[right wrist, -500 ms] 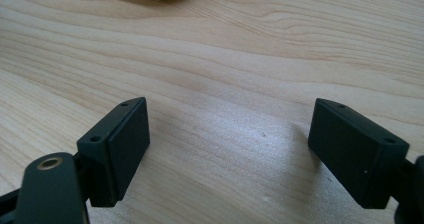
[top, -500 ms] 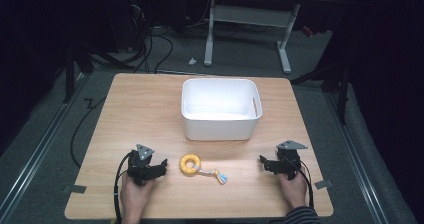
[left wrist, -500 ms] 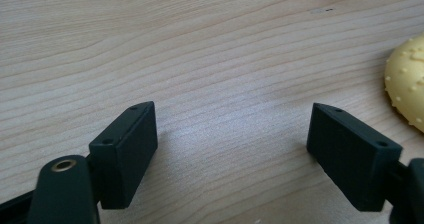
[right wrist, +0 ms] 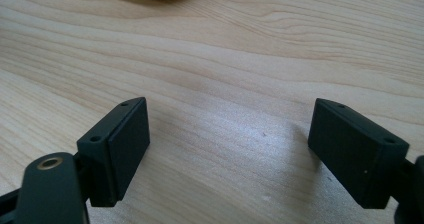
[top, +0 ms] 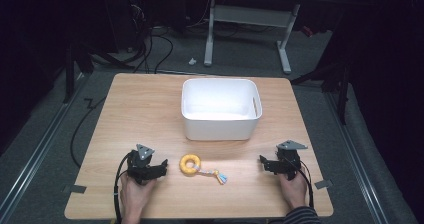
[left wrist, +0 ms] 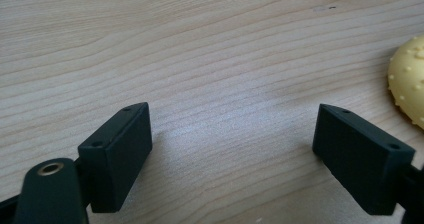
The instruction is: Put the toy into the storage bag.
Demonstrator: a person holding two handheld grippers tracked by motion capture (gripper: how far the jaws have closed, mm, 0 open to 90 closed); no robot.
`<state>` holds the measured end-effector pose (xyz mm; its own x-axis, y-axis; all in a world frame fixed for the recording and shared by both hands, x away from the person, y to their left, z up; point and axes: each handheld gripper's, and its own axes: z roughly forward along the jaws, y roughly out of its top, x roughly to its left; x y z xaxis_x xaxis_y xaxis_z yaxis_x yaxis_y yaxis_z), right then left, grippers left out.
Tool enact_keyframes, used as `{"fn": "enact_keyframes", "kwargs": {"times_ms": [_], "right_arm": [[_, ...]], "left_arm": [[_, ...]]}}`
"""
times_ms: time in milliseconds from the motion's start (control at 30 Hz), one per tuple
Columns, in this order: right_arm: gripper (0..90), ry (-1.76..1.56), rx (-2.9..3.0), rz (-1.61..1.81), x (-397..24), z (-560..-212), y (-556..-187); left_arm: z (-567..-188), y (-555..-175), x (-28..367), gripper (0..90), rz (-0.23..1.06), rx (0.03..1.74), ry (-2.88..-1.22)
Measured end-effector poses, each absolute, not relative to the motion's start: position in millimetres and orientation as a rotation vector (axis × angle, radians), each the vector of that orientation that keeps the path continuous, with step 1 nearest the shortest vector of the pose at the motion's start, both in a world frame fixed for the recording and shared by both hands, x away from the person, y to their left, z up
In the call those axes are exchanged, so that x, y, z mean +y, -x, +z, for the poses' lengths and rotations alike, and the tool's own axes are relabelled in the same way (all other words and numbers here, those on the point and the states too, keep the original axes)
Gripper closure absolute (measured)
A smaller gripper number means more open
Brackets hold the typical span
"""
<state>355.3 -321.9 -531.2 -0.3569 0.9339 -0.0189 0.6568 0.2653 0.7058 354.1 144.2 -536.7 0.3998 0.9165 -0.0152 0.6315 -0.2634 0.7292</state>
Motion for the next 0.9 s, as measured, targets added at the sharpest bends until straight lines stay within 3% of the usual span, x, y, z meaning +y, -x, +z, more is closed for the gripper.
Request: {"fn": "enact_keyframes", "kwargs": {"times_ms": [433,900], "right_arm": [[16.9,-1.438,2.107,0.857,-321.8,-531.3,-354.7],[16.9,-1.433,2.111,0.858,-322.0,-531.3,-354.0]], "left_arm": [[-536.6,-353.3,145.2,15.9,0.538,1.292,-2.007],[-535.3,-349.3,150.8,26.9,0.557,1.307,-1.943]]}}
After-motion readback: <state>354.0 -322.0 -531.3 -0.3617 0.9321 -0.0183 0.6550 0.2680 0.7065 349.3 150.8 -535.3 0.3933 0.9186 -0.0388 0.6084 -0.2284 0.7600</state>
